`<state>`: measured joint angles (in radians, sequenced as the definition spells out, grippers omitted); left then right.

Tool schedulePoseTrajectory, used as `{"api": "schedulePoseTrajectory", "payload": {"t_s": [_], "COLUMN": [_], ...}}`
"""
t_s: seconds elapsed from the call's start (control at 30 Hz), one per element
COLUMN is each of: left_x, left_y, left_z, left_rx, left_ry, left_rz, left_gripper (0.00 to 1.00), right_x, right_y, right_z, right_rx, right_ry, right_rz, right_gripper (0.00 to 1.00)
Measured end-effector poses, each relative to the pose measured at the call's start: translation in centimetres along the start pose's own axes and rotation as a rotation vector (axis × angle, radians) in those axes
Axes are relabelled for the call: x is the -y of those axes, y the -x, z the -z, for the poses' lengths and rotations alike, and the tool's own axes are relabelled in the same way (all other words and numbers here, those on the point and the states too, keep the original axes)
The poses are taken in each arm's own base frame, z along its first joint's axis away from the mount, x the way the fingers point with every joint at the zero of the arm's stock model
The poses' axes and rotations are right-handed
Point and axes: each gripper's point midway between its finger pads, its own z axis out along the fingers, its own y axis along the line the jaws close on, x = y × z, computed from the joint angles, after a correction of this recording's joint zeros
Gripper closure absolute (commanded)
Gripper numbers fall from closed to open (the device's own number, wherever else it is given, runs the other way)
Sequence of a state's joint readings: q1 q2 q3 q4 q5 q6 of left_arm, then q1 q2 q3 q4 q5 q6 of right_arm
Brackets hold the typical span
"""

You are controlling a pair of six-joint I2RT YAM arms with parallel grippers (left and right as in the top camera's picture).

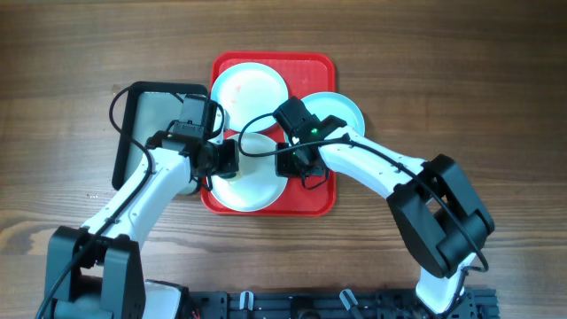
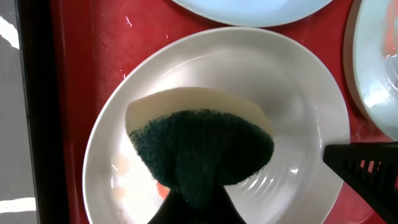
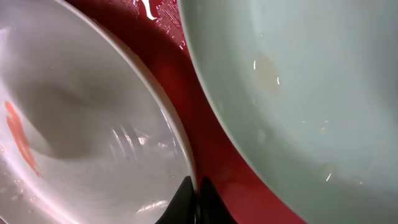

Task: Clean dirty plates on tray and stack at the side
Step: 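Scrub the lower white plate with the sponge using the left gripper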

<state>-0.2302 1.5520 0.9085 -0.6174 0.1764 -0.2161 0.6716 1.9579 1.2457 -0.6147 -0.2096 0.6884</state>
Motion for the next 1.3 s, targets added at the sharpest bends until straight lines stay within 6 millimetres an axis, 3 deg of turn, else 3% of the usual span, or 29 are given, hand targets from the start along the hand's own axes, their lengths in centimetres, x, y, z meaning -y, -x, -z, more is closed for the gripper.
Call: {"api": "schedulePoseTrajectory", "payload": {"t_s": [0.33,0.57,0.77,1.3], "left_x": [-0.2,-1.9,-2.4,-2.6], "left_y": [-0.3,-1.2,-1.3,-2.0], "left_z": [-0.6,-2.3,-2.2,-3.6], "left_rx": [-0.021,-0.073,-0.075,-0.132], "left_ry": [0.007,0.086,0.115,0.115], "left_rz": [0.004,0.014,0.014,0.025], "left_gripper": [0.96,0.96,0.96,0.96], "right_x": [-0.1,-0.1,-0.1,-0.1], "right_y": [0.0,-0.1,-0.1,0.0], "right_z": [0.0,0.0,0.0,0.0], "right_rx": [-0.002,-0.004,-0.003,-0.003], "right_ry": [0.003,0.006,0.007,0.006], "right_rz": [0.0,0.0,0.0,-0.001], "right_gripper": [0.96,0.96,0.96,0.96]}}
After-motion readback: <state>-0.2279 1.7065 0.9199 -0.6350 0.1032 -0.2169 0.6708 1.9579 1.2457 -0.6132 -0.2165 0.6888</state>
